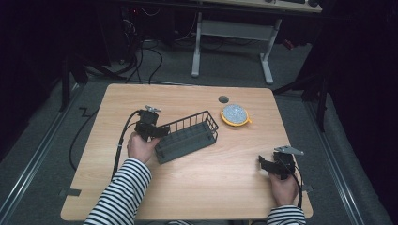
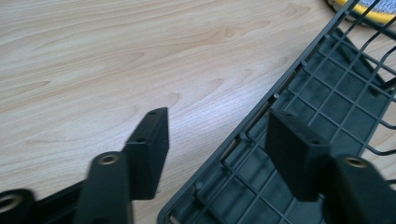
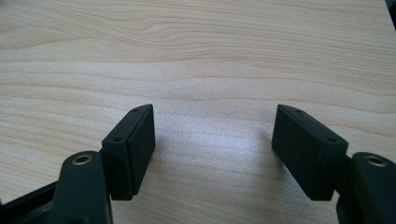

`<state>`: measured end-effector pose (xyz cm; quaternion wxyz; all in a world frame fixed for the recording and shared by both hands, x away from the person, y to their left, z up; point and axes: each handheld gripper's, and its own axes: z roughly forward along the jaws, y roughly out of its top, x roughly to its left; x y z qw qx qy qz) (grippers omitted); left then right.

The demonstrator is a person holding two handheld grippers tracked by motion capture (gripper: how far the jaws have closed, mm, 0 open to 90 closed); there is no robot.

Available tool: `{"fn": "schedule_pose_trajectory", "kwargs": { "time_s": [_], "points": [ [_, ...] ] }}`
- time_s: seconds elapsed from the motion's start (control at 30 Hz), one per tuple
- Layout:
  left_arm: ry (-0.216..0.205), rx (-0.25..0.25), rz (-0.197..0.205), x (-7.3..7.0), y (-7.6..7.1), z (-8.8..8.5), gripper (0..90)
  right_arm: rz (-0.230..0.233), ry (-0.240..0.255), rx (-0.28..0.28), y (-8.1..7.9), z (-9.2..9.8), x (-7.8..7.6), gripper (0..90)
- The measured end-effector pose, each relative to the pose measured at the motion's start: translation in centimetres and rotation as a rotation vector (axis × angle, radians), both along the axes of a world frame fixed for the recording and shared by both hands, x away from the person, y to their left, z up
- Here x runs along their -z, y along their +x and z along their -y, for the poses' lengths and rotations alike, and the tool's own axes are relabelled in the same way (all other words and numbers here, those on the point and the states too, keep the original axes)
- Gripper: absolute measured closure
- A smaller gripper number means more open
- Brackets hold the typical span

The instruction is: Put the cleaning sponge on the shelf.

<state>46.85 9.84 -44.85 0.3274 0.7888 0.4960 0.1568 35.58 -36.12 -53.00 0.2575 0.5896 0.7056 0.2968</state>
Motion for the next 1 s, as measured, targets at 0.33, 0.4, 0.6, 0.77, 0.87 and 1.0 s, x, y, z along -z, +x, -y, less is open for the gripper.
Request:
{"fn": "schedule_pose_trajectory", "kwargs": {
  "time_s": [0.33, 0.4, 0.6, 0.77, 0.87, 1.0],
  "points": [
    [-0.096, -0.015, 0.091, -2.6, -3.2, -3.4, 29.0, -0.001, 0.0, 0.0, 0.0, 0.0, 0.0, 30.4],
    [-0.108, -0.028, 0.099, -2.6, -3.6, -4.0, 28.9, -0.001, -0.001, 0.0, 0.0, 0.0, 0.0, 30.4],
    [-0.123, -0.072, 0.105, -1.8, -4.9, -6.9, 27.9, 0.001, -0.004, -0.005, 0.0, 0.0, 0.0, 30.4],
    [-0.158, -0.103, 0.082, 0.0, -5.5, -9.0, 27.6, 0.001, -0.003, -0.014, 0.0, -0.1, 0.0, 30.4],
    [-0.146, -0.117, 0.072, 1.3, -5.8, -9.9, 27.8, 0.0, -0.004, -0.014, 0.0, -0.1, 0.0, 30.4],
    [-0.15, -0.133, 0.041, 3.3, -5.9, -10.7, 29.1, 0.0, -0.004, -0.013, 0.0, -0.1, 0.0, 30.4]
  ]
}}
